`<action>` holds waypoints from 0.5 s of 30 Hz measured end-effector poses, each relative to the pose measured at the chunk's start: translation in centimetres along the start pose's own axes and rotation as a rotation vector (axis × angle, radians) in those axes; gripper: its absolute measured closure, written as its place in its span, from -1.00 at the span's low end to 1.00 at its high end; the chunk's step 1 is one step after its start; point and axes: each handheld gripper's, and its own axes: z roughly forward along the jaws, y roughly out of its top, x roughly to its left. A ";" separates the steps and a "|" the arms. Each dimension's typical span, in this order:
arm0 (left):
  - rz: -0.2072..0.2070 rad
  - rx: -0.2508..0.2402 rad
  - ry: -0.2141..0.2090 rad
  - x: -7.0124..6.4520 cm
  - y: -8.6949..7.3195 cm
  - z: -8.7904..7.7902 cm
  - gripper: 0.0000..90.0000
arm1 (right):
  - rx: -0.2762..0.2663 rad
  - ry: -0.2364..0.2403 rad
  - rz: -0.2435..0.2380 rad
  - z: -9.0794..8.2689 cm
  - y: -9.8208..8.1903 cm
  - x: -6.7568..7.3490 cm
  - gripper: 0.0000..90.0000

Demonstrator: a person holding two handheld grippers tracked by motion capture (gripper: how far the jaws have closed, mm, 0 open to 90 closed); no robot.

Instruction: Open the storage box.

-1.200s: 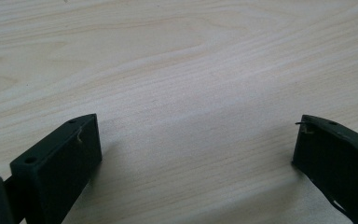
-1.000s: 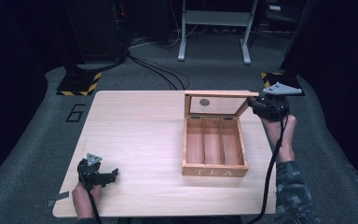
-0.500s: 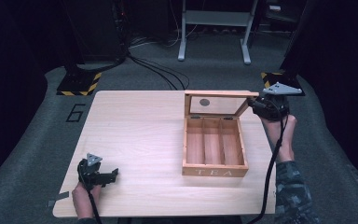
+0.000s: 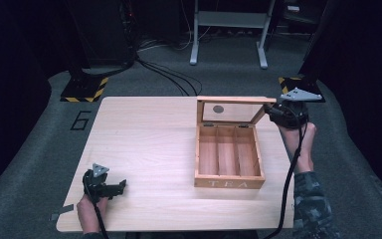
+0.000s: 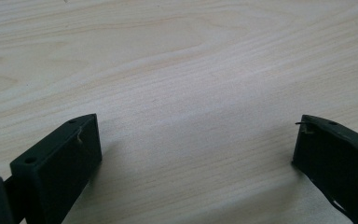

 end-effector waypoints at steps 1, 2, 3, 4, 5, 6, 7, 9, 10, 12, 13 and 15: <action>0.001 0.001 0.000 0.0 0.0 0.0 -0.98 | 0.000 0.000 0.000 0.0 0.0 0.0 0.42; 0.000 0.000 0.000 0.0 0.0 0.0 -0.98 | -0.001 0.000 0.001 0.0 0.0 0.0 0.42; 0.000 0.000 0.000 0.0 0.0 0.0 -0.98 | -0.001 0.000 0.002 0.0 0.0 0.0 0.42; 0.000 0.001 -0.002 0.0 0.0 0.0 -0.98 | -0.001 -0.001 0.003 0.0 0.0 0.0 0.42; 0.001 0.000 0.000 0.0 0.0 0.0 -0.98 | -0.001 -0.001 0.003 0.0 0.0 0.0 0.42; 0.000 0.000 -0.001 0.0 0.0 0.0 -0.98 | -0.001 -0.001 0.000 0.0 0.0 0.0 0.42; 0.001 -0.001 0.001 0.0 0.0 0.0 -0.98 | -0.001 -0.002 0.000 0.0 0.0 0.0 0.42; 0.000 0.000 -0.001 0.0 0.0 0.0 -0.98 | -0.001 -0.002 0.000 0.0 0.0 0.0 0.42; 0.000 0.000 0.000 0.0 0.0 0.0 -0.98 | -0.001 -0.002 0.000 0.0 0.0 0.0 0.42; 0.001 0.000 0.000 0.0 0.0 0.0 -0.98 | -0.001 -0.002 0.000 0.0 0.0 0.0 0.42; 0.001 0.000 0.000 0.0 0.0 0.0 -0.98 | -0.001 -0.002 -0.001 0.0 0.0 0.0 0.42; 0.001 0.000 0.000 0.0 0.0 0.0 -0.98 | -0.001 -0.003 -0.001 0.0 0.0 0.0 0.42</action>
